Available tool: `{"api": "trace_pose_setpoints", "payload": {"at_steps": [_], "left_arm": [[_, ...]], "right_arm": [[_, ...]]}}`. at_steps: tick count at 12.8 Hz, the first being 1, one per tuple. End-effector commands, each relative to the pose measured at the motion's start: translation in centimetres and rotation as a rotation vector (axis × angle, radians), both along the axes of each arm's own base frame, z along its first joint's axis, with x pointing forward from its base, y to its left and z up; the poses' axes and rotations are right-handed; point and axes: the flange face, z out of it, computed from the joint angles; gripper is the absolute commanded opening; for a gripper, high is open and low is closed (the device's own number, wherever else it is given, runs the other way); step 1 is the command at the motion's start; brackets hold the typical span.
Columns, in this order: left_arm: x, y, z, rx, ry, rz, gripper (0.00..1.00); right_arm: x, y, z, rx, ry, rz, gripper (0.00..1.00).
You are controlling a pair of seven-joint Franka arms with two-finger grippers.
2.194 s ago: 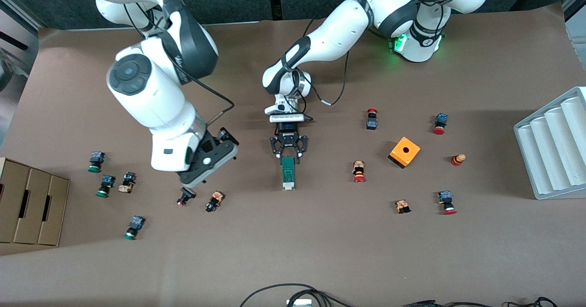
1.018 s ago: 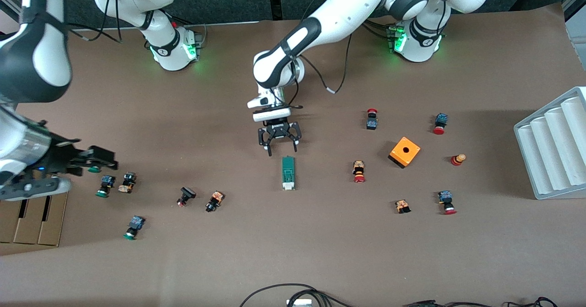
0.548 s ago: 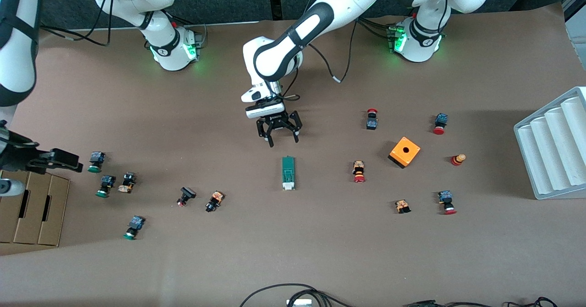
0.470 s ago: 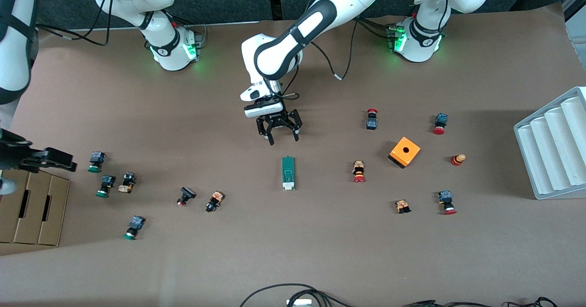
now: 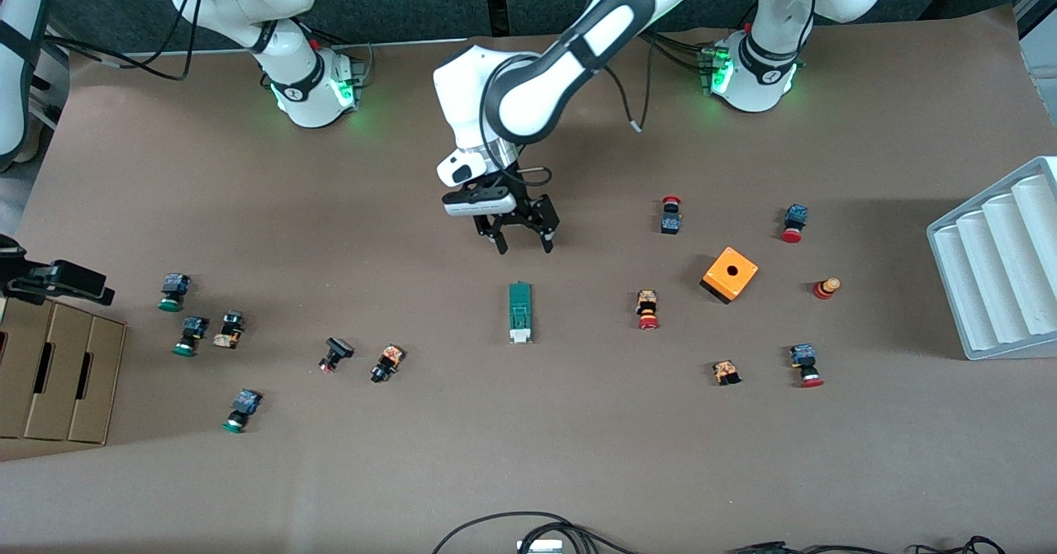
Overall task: Close load switch with both arms
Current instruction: 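Open the left gripper and lift it off the green switch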
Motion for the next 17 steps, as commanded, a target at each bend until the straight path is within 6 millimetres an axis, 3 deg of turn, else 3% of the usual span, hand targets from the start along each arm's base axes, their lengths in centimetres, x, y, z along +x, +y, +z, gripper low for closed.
{"api": "trace_pose_setpoints", "payload": {"at_steps": [1, 4, 6, 9, 10, 11, 13, 17], "left_arm": [[0.9, 1.4, 3.5, -0.008, 0.078, -0.029, 1.00], [1.5, 2.3, 6.0, -0.012, 0.106, -0.040, 1.00], [3.8, 4.4, 7.9, -0.028, 0.137, -0.027, 1.00], [5.4, 7.1, 11.0, -0.016, 0.193, -0.030, 1.00], [5.3, 7.7, 12.6, -0.009, 0.220, -0.078, 1.00], [5.7, 8.4, 13.3, -0.022, 0.239, -0.081, 1.00], [7.8, 10.6, 14.3, -0.057, 0.248, -0.033, 1.00], [6.8, 12.8, 18.2, -0.040, 0.273, -0.014, 1.00]], "right_arm": [[-0.5, -0.1, 0.2, 0.000, 0.015, -0.016, 1.00], [-0.4, -0.2, -0.3, -0.011, 0.027, -0.014, 1.00], [-0.5, -0.1, -0.3, -0.007, 0.037, -0.013, 1.00], [-0.6, 1.4, -0.6, 0.001, 0.060, 0.003, 1.00], [-0.7, 0.3, -0.5, 0.014, 0.052, -0.019, 1.00], [-0.6, 0.7, -0.6, 0.032, 0.052, -0.034, 1.00], [-0.6, 0.6, -0.8, 0.032, 0.054, -0.092, 1.00], [-0.6, 0.8, -0.5, 0.032, 0.057, -0.096, 1.00]]}}
